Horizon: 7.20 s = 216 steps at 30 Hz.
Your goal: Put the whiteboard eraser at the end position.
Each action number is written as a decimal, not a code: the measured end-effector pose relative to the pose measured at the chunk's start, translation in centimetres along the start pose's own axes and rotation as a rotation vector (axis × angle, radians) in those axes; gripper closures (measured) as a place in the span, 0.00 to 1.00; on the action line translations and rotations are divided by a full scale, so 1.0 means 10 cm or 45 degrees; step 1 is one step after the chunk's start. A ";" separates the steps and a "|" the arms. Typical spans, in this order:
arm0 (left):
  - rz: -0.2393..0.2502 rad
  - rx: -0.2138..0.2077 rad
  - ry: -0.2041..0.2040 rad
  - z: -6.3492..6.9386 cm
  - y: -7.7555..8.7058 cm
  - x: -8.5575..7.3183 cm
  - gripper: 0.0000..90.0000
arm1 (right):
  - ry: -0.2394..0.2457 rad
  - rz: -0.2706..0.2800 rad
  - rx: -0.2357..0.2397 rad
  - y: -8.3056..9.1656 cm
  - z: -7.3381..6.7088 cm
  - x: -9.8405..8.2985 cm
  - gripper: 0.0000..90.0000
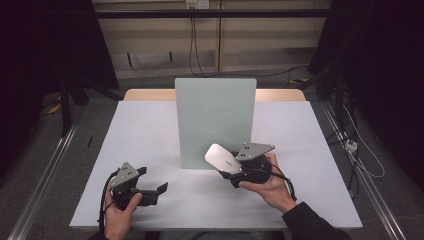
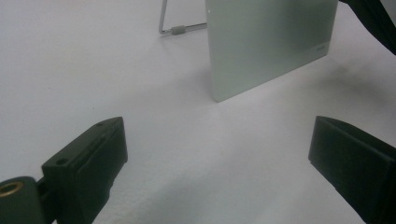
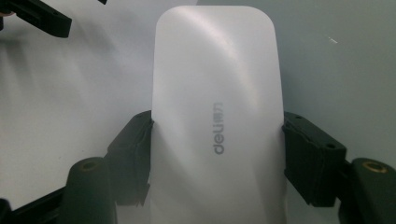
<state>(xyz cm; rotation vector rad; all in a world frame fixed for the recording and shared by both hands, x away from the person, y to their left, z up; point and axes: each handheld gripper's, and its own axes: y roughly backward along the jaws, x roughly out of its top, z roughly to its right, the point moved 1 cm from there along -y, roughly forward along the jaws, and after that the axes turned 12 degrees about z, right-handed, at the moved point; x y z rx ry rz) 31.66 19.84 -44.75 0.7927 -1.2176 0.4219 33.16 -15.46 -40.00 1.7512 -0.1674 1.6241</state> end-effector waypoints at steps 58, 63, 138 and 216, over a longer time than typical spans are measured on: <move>0.005 0.006 0.000 0.00 0.01 0.00 0.05 | 0.108 -0.393 0.269 -0.45 -0.16 -0.22 0.35; 0.001 0.001 -0.007 0.00 0.01 0.00 0.05 | 0.106 -0.398 0.283 -0.48 -0.17 -0.23 0.35; 0.007 0.009 0.013 -0.03 0.01 0.00 0.05 | -0.100 -0.132 -0.011 -0.35 -0.06 -0.21 0.08; 0.072 0.061 0.038 -0.09 0.09 0.03 0.05 | -0.405 0.162 -0.629 0.87 0.37 -1.01 0.09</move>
